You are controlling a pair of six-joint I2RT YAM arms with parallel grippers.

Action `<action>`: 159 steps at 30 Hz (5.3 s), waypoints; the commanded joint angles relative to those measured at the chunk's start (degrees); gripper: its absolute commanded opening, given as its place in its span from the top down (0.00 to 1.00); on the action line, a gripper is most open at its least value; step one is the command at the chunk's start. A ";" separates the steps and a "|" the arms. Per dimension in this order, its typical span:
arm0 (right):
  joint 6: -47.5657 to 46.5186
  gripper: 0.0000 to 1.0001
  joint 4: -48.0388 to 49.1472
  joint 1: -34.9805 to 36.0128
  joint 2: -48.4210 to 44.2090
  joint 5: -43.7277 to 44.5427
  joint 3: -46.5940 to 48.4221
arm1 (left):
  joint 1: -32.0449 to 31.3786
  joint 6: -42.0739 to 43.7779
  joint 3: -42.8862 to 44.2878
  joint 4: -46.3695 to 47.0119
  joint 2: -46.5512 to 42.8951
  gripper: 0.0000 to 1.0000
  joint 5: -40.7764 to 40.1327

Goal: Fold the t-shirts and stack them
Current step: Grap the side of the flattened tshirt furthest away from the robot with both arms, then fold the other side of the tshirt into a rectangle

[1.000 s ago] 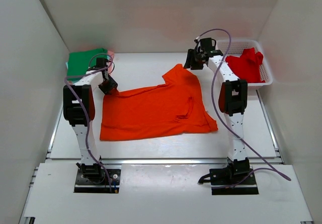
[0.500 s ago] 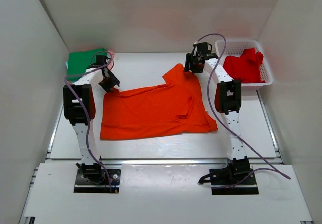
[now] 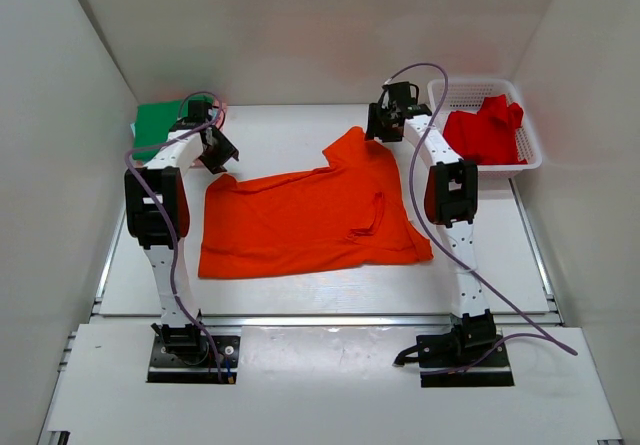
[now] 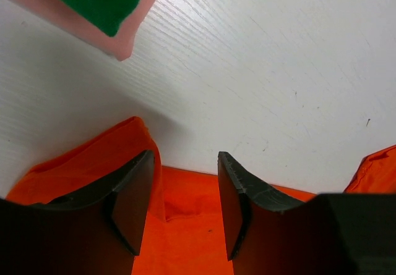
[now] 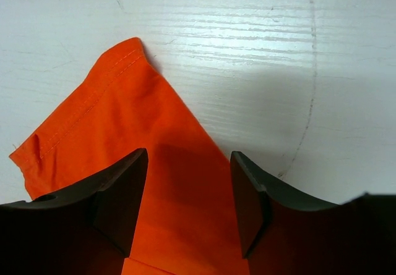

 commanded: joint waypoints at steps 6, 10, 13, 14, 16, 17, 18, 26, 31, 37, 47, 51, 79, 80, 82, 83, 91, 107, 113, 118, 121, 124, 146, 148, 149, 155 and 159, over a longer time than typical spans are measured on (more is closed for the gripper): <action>0.67 0.46 -0.93 -1.20 0.34 -0.09 2.62 | 0.32 2.03 4.12 -2.76 1.59 0.43 -0.51; 0.85 0.46 -2.44 -1.73 0.70 -0.80 2.55 | 0.31 2.29 6.23 -6.90 3.18 0.43 -1.12; 1.11 0.45 -2.09 -1.47 0.61 -1.24 2.46 | 0.31 2.47 4.57 -7.52 3.10 0.43 -1.12; 1.29 0.46 -2.18 -1.90 0.44 -1.33 2.37 | 0.14 2.56 4.30 -7.78 2.83 0.43 -1.13; 1.73 0.47 -2.44 -1.91 0.78 -2.21 2.46 | 0.05 2.65 3.95 -7.87 3.01 0.43 -1.12; 2.16 0.47 -2.70 -2.26 1.13 -2.64 2.02 | 0.23 2.82 4.04 -8.57 3.35 0.43 -1.13; 2.26 0.48 -3.23 -1.91 1.31 -3.86 2.46 | 0.32 3.00 4.21 -8.66 3.79 0.43 -0.86; 1.91 0.54 -4.28 -1.65 1.57 -6.25 2.02 | 0.14 3.53 3.95 -8.49 5.55 0.61 1.95; 1.91 0.62 -4.11 -0.77 2.02 -9.41 2.55 | 0.32 4.41 5.00 -9.18 6.87 0.88 3.79; 2.08 1.00 -2.27 -1.29 1.84 -10.47 2.63 | 2.16 5.02 6.58 -8.66 6.87 1.00 4.85; 1.38 1.00 4.15 -2.78 -2.46 -11.96 1.49 | 2.69 7.92 14.68 -13.59 6.70 1.00 2.57; 0.94 1.00 5.38 -3.40 -6.32 -13.72 -2.54 | 2.87 7.83 12.30 -12.88 4.50 1.00 3.71; -3.19 1.00 14.78 -5.51 -39.90 -22.33 -50.61 | 4.36 13.55 -15.64 -9.90 -16.42 1.00 2.75; -3.28 1.00 15.57 -5.42 -40.08 -22.77 -51.76 | 4.36 13.55 -16.26 -8.59 -16.59 0.95 2.66; -3.80 1.00 15.49 -4.72 -40.26 -22.69 -52.64 | 5.06 13.11 -15.48 -7.44 -16.42 0.77 3.79; -3.29 1.00 15.40 -4.63 -40.26 -23.29 -52.91 | 5.15 12.41 -15.13 -7.08 -15.63 0.74 3.80; -3.89 1.00 15.23 -3.57 -39.29 -23.30 -53.26 | 4.45 8.54 -3.45 -5.06 -6.05 0.65 3.52; -4.25 1.00 13.56 -3.75 -35.78 -24.09 -49.92 | 2.60 5.02 3.07 -3.21 4.06 0.60 4.58; -3.64 1.00 14.17 -3.40 -35.25 -24.62 -50.71 | 2.60 4.67 0.53 -1.64 3.63 0.56 4.15; -3.72 1.00 14.34 -3.49 -35.87 -24.80 -50.89 | 2.34 5.89 1.39 -3.46 5.11 0.56 2.40; -3.63 0.99 14.52 -3.84 -36.22 -24.79 -51.50 | 1.73 7.65 5.52 -6.63 6.95 0.69 1.07; -3.63 1.00 14.88 -4.19 -36.92 -25.06 -52.21 | 1.55 8.27 7.11 -8.31 8.01 1.00 0.72; -4.07 1.00 17.86 -6.48 -48.16 -27.08 -61.52 | 2.60 11.88 -14.67 -6.20 -17.90 1.00 -0.77; -3.90 1.00 18.30 -6.22 -48.96 -27.34 -63.45 | 3.04 11.97 -16.87 -6.20 -19.92 1.00 -1.12; -3.90 1.00 18.47 -6.30 -50.01 -27.17 -63.89 | 3.22 12.23 -17.66 -6.37 -21.33 1.00 -1.13; -4.94 1.00 18.82 -7.27 -53.71 -27.08 -68.38 | 4.44 12.49 -22.58 -6.56 -26.08 1.00 -0.78; -4.95 1.00 20.05 -8.23 -57.30 -26.90 -73.46 | 4.97 12.84 -25.31 -6.73 -28.36 1.00 -1.13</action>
